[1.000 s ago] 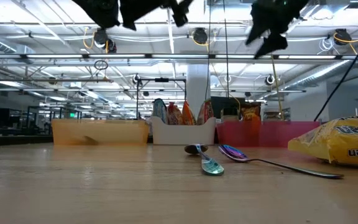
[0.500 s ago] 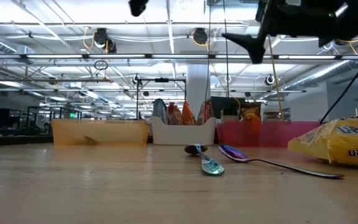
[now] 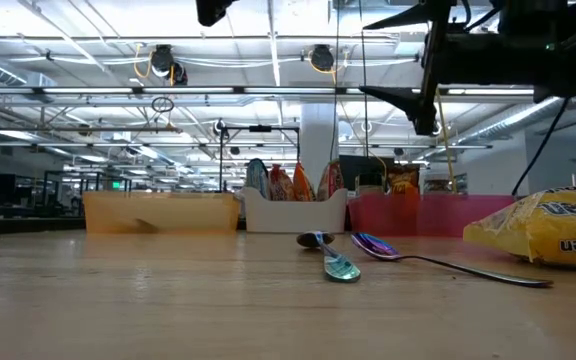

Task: Pick & Place Food Item
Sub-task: Put the left violet and green spoon into the orange bin

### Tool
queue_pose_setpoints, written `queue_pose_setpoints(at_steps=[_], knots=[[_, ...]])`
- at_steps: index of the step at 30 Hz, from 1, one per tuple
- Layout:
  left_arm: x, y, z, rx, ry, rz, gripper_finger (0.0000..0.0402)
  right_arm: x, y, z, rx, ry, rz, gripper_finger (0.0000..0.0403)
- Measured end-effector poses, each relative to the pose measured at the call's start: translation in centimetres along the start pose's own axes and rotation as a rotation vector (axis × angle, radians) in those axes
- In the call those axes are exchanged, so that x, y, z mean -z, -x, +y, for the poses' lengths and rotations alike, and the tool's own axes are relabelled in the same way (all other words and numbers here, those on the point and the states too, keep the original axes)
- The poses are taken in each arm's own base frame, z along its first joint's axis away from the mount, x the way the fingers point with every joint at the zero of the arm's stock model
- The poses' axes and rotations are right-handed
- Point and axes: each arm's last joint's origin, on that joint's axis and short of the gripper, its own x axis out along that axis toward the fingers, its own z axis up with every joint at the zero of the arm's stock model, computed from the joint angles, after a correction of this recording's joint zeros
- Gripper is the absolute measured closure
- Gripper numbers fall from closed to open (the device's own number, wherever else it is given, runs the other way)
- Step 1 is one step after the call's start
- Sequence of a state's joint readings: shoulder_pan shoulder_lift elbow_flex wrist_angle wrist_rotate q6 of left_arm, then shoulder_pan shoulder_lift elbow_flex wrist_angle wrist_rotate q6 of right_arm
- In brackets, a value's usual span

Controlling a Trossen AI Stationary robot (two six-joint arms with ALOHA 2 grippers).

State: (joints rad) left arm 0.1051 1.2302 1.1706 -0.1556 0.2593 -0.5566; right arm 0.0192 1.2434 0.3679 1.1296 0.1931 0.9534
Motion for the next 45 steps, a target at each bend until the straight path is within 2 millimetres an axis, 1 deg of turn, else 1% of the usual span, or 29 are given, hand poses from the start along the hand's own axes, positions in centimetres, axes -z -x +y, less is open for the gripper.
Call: queue_pose_setpoints(at_steps=[6,9,12,17,20,23,26,29,31,33,36,38,40,42,45], knots=[[0.7,-1.3,0.4,-0.036,0.062,0.023,0.0034,0.2,-0.2,-0.4,0.035,0.005,-0.026,0.0058],[1.0,-2.0,0.8,-0.058,0.069,0.037,0.0034,0.0,-0.2,-0.6,0.061,-0.050,-0.065,0.0058],[1.3,-2.8,1.5,-0.085,0.082,0.051,0.0034,-0.4,-0.2,-0.1,-0.022,-0.056,-0.060,0.0058],[2.2,-4.4,2.9,-0.041,0.131,0.164,0.0034,-0.8,0.3,2.3,-0.234,-0.060,-0.089,0.0058],[3.0,-5.7,3.7,-0.014,0.155,0.239,0.0034,-0.9,0.0,4.6,-0.314,0.000,-0.101,0.0058],[4.0,-6.9,4.2,0.009,0.156,0.301,0.0034,-1.1,-0.8,7.2,-0.341,0.093,-0.081,0.0058],[5.0,-7.7,4.4,0.004,0.140,0.354,0.0034,-1.4,-1.9,9.5,-0.279,0.232,0.000,0.0058],[6.2,-8.0,4.8,-0.037,0.165,0.439,0.0034,-2.1,-2.5,11.9,-0.172,0.412,0.145,0.0058],[6.9,-7.9,5.0,-0.091,0.196,0.488,0.0034,-2.8,-2.5,13.4,-0.102,0.536,0.259,0.0058],[7.3,-8.0,4.9,-0.134,0.222,0.496,0.0034,-3.5,-2.1,14.6,-0.050,0.638,0.362,0.0058],[7.8,-8.2,4.2,-0.172,0.266,0.486,0.0035,-4.5,-1.2,16.0,0.009,0.727,0.481,0.0058],[8.2,-8.4,3.5,-0.185,0.277,0.471,0.0035,-4.7,-0.4,16.0,0.075,0.765,0.545,0.0058],[8.6,-8.5,2.9,-0.200,0.302,0.461,0.0035,-4.5,0.5,15.5,0.157,0.800,0.595,0.0058],[9.0,-8.7,2.2,-0.231,0.340,0.446,0.0040,-3.9,1.4,14.7,0.228,0.802,0.637,0.0058],[9.8,-8.8,1.1,-0.286,0.396,0.405,0.0062,-2.3,2.4,13.4,0.234,0.766,0.691,0.0058]])
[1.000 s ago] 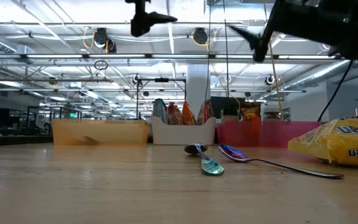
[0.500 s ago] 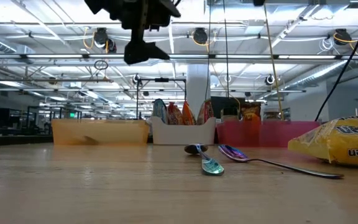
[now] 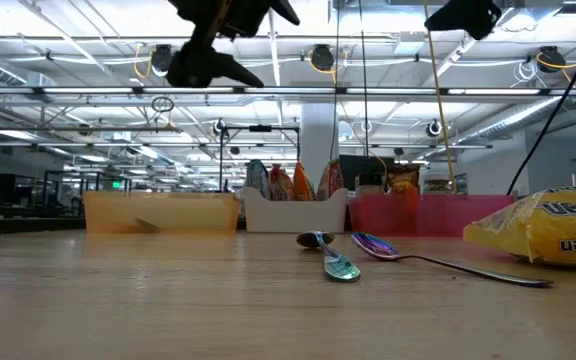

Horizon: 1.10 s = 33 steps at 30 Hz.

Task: Pick & Place Food Item
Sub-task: Put the left violet and green spoon into the orange bin

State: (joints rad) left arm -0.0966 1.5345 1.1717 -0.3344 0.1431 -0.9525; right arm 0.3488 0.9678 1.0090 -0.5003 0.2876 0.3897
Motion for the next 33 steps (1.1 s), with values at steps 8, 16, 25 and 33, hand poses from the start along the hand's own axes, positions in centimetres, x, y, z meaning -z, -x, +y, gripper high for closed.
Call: queue_pose_setpoints(at_steps=[8,16,25,33], knots=[[2.9,-1.3,-1.5,-0.070,0.229,-0.088,0.0119,5.6,-2.7,1.8,-0.197,-0.098,-0.121,0.0058],[5.7,-6.7,-0.6,-0.137,0.350,-0.009,0.0128,8.8,-3.7,1.8,-0.257,-0.228,-0.176,0.0058],[7.3,-11.8,0.9,-0.116,0.449,0.036,0.0128,9.1,-3.5,2.1,-0.239,-0.207,-0.191,0.0058],[7.2,-12.8,1.9,-0.187,0.436,-0.090,0.0128,9.1,-3.5,2.1,-0.243,-0.225,-0.183,0.0058]])
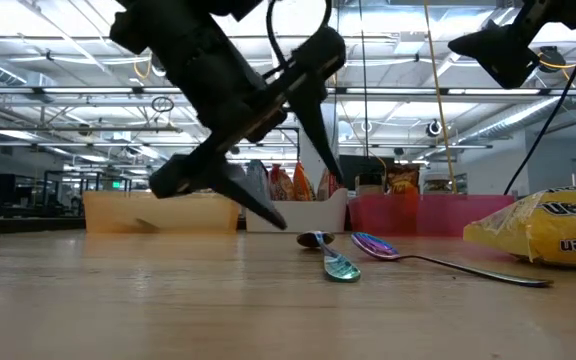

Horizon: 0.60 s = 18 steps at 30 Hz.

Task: Pick & Place Food Item
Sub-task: Put the left violet and green spoon into the orange bin

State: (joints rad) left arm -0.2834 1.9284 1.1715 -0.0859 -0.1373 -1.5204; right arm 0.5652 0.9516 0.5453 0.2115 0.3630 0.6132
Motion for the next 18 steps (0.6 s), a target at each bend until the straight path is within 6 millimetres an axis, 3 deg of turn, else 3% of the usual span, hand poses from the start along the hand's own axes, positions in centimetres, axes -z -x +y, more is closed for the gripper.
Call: queue_pose_setpoints(at_steps=[9,18], knots=[[-1.1,-2.0,1.2,-0.044,-0.002,0.016,0.0128,0.0,0.0,0.0,0.000,0.002,0.002,0.0058],[-2.5,-2.3,0.8,0.015,0.021,-0.045,0.0129,0.1,0.0,-0.1,0.006,0.009,0.011,0.0058]])
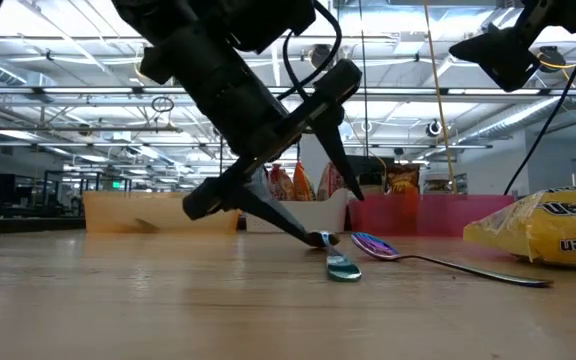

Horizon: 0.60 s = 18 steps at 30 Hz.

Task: Pick & Place Food Item
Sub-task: Put the left violet and green spoon into the orange bin

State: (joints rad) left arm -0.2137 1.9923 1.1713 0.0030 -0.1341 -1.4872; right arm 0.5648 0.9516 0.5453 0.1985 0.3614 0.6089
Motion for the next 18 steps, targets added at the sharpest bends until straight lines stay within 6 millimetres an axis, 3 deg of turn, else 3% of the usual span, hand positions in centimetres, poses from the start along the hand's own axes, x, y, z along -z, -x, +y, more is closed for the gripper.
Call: queue_pose_setpoints(at_steps=[18], knots=[[-0.5,-1.3,0.9,-0.027,0.092,0.077,0.0131,0.2,0.0,-0.2,0.016,0.030,0.023,0.0058]])
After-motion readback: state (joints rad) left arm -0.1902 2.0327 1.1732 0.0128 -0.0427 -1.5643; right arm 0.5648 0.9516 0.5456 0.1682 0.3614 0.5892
